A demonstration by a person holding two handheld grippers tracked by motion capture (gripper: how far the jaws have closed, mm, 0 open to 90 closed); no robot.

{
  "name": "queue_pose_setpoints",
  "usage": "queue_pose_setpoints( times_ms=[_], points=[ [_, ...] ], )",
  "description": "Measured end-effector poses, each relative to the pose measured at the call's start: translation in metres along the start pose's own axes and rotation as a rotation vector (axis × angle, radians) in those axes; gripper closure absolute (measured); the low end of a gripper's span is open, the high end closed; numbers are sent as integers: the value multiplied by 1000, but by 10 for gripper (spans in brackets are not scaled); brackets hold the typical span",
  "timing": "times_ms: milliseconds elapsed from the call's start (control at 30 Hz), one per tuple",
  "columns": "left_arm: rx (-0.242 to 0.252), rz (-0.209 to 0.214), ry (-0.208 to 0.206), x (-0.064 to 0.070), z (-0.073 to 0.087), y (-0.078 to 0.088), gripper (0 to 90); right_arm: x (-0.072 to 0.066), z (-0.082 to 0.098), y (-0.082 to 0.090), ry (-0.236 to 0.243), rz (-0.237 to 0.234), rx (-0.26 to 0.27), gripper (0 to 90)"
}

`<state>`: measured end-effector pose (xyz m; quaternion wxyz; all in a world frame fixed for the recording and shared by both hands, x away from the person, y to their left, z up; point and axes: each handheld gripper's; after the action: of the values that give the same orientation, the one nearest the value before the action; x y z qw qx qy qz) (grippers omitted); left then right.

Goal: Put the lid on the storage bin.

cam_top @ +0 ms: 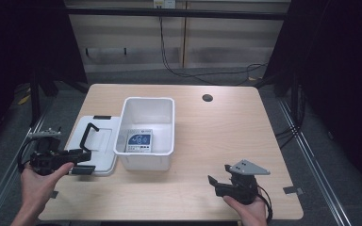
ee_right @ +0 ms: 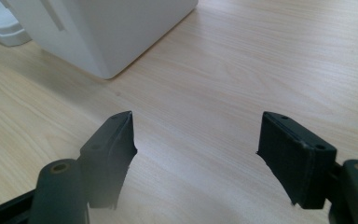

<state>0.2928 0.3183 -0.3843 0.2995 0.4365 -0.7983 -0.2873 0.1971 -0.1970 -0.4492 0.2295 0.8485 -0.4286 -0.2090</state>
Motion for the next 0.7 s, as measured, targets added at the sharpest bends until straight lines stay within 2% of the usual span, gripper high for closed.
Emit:
queue_pose_setpoints(
  times_ms=[167, 333, 500, 633, 700],
  points=[
    [-3, 10, 20, -5, -7, 3, 553, -1, 0, 0, 3, 0, -4, 266],
    [-46, 5, 26, -12, -19, 4, 559, -1, 1, -2, 0, -4, -12, 265],
    [-60, 1, 41, -17, -26, 4, 554, -1, 1, -2, 3, -7, -13, 266],
    [-82, -19, 32, -22, -32, 4, 564, -2, 1, -2, 0, -8, -15, 265],
    [-110, -44, 32, -25, -36, 2, 571, -2, 1, -2, -1, -11, -17, 265]
  ],
)
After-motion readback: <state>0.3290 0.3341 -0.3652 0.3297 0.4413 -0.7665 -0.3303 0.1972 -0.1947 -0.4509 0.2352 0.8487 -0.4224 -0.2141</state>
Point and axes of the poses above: each handheld gripper's, and its own axes: y roughly backward along the jaws, z roughly out of its underside, x roughly to its right, and after that the axes turned 7 degrees about -z, right-handed
